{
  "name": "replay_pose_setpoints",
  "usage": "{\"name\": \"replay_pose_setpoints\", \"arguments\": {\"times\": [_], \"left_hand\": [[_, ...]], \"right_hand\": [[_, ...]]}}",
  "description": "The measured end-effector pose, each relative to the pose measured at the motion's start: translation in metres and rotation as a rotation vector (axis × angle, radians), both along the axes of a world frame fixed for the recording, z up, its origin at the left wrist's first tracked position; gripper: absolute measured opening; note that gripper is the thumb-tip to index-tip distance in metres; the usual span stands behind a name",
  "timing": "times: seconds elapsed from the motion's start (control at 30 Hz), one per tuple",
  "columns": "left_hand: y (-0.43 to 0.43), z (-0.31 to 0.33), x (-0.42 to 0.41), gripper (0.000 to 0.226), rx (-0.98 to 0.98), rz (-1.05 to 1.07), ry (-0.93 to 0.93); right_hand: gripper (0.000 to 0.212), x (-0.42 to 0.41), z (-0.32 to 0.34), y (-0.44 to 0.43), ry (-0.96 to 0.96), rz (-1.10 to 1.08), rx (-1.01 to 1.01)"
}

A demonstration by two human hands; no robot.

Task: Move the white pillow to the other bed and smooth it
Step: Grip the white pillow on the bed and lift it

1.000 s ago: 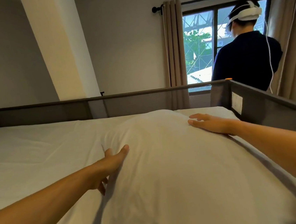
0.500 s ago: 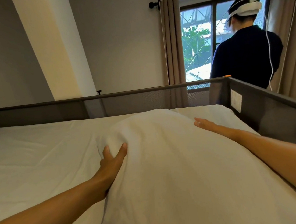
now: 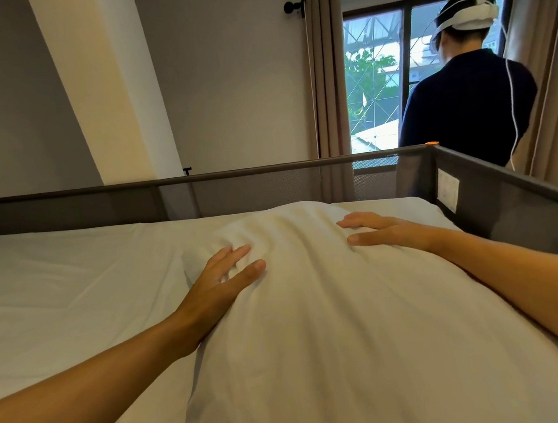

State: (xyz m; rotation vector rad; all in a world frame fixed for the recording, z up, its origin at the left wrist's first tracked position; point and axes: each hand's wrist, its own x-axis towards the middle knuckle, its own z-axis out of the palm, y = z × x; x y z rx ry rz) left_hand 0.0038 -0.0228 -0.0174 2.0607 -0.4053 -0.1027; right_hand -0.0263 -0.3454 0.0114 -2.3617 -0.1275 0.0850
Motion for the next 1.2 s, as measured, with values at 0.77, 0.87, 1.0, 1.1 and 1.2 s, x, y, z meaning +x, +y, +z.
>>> {"name": "replay_pose_setpoints", "arguments": {"times": [0.77, 0.87, 1.0, 1.1, 1.2], "left_hand": [[-0.006, 0.002, -0.012, 0.092, 0.01, -0.041, -0.028], [-0.01, 0.015, -0.016, 0.092, 0.002, -0.044, -0.085], [-0.008, 0.037, -0.02, 0.087, -0.006, -0.058, -0.213], [0.001, 0.064, -0.025, 0.087, -0.054, -0.077, -0.324], [0.016, 0.098, -0.031, 0.087, -0.106, -0.097, -0.472]], "right_hand": [[0.058, -0.001, 0.001, 0.02, -0.027, 0.045, -0.024], [0.061, -0.008, 0.018, 0.029, -0.087, 0.045, -0.024], [0.057, -0.022, 0.053, 0.036, -0.177, 0.064, -0.064], [0.056, -0.034, 0.088, 0.043, -0.311, 0.065, -0.096], [0.06, -0.05, 0.129, 0.057, -0.442, 0.062, -0.139]]}}
